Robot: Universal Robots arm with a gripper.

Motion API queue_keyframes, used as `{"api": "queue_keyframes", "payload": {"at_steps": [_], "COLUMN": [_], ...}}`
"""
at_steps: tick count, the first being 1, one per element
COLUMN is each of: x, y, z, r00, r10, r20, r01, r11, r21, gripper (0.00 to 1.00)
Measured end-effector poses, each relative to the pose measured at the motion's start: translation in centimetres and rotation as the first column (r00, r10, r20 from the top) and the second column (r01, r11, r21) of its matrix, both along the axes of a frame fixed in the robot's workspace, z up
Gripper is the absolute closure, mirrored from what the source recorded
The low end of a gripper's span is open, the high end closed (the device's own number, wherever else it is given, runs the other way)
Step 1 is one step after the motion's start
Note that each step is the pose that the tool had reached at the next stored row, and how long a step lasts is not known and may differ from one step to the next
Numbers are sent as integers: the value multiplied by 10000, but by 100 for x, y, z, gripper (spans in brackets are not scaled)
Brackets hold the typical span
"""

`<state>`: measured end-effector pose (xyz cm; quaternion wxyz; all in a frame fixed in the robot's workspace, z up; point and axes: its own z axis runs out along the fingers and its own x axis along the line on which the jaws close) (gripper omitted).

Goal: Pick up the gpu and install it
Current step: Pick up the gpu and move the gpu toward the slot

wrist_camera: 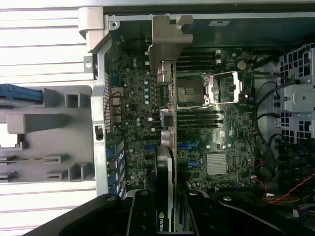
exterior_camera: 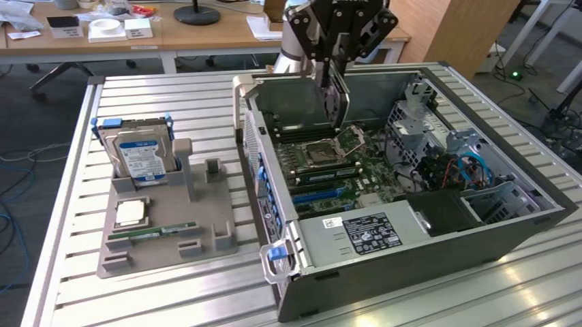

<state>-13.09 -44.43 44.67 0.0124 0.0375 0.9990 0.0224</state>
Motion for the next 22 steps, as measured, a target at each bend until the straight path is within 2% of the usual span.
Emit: {"api": "queue_keyframes", "payload": {"at_steps": [22], "x": [322], "y": [0], "z": [-1], "r00": [10000], "r10": [1], "r20": [0], "r01": [-1], "r11": [10000], "r21": [0], "gripper": [73]}}
